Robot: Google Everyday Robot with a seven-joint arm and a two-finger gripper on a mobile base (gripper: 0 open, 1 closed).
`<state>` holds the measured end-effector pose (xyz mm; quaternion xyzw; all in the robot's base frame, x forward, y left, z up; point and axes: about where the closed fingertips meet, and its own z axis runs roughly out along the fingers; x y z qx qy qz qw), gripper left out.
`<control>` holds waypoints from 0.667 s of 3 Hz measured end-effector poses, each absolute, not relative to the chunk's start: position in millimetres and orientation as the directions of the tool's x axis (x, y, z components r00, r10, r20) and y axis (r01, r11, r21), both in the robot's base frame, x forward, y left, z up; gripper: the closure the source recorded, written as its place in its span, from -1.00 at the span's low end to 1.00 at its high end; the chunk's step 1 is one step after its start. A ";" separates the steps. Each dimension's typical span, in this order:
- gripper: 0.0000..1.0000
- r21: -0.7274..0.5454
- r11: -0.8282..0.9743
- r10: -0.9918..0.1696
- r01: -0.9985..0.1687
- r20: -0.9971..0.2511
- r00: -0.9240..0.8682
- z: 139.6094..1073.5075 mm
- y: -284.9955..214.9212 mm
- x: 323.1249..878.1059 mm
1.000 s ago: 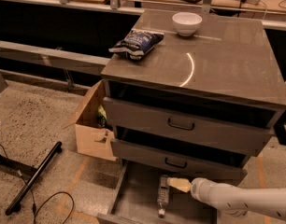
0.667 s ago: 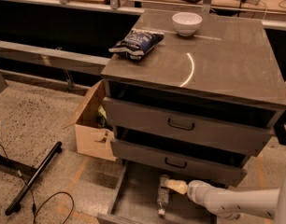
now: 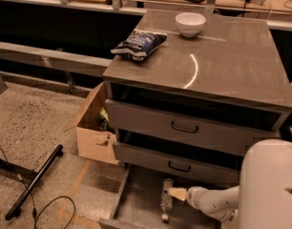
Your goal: Pick blue plastic bottle from middle drawer and place on counter
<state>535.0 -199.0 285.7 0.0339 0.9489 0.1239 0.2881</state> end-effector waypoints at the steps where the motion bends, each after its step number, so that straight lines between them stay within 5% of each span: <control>1: -1.00 0.229 0.973 0.121 0.002 -0.505 -0.855 260.9 -200.2 532.3; 2: -1.00 0.258 0.966 0.123 -0.009 -0.491 -0.863 244.4 -192.9 529.0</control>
Offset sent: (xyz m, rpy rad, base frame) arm -0.0113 0.0129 -0.0586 0.0473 0.0621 0.0367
